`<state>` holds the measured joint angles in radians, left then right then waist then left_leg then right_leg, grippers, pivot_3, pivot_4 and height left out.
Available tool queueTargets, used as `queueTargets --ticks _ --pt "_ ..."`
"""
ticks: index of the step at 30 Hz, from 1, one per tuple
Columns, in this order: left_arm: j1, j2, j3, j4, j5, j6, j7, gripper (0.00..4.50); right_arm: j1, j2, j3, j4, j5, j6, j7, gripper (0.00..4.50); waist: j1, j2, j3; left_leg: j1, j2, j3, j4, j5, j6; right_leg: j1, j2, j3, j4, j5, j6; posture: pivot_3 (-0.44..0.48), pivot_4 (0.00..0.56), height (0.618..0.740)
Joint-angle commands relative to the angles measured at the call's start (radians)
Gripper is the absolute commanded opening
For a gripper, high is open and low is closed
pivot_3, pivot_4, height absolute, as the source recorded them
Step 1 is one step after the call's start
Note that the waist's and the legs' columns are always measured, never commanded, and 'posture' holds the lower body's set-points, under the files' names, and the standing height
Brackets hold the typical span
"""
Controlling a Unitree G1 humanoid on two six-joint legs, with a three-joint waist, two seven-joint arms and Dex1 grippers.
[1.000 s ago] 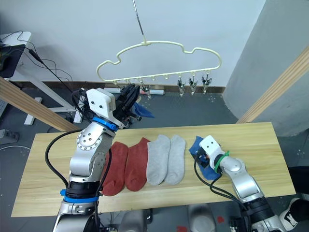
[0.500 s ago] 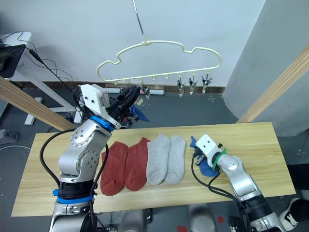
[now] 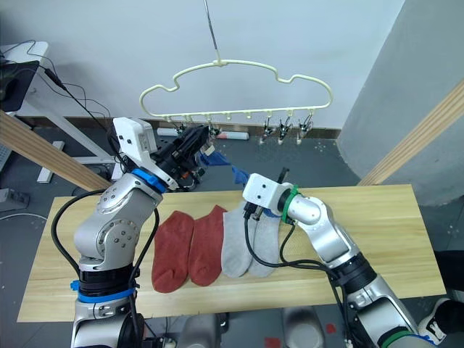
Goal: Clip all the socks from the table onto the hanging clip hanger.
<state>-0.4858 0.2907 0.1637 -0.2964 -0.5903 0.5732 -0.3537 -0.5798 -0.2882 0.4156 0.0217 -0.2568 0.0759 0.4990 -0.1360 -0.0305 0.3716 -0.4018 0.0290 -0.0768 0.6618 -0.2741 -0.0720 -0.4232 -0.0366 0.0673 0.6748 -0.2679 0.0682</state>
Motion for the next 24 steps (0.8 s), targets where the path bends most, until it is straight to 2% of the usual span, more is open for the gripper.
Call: queueTargets --ticks 1,24 --pt "-0.008 0.001 0.011 -0.058 -0.026 0.010 0.013 0.21 -0.024 0.029 0.011 0.016 -0.024 -0.063 -0.025 0.00 -0.001 0.000 0.000 0.000 0.000 0.000 0.000 0.000 0.000 0.000 0.000 0.000 0.000 0.000 0.000 -0.201 0.381 0.733" --pt "0.003 0.007 0.002 -0.070 -0.034 0.023 0.024 0.21 -0.102 0.160 -0.012 0.145 -0.071 -0.191 -0.149 0.00 -0.002 0.000 0.000 0.000 0.000 0.000 0.000 0.000 0.000 0.000 0.000 0.000 0.001 0.000 0.000 -0.192 0.375 0.733"
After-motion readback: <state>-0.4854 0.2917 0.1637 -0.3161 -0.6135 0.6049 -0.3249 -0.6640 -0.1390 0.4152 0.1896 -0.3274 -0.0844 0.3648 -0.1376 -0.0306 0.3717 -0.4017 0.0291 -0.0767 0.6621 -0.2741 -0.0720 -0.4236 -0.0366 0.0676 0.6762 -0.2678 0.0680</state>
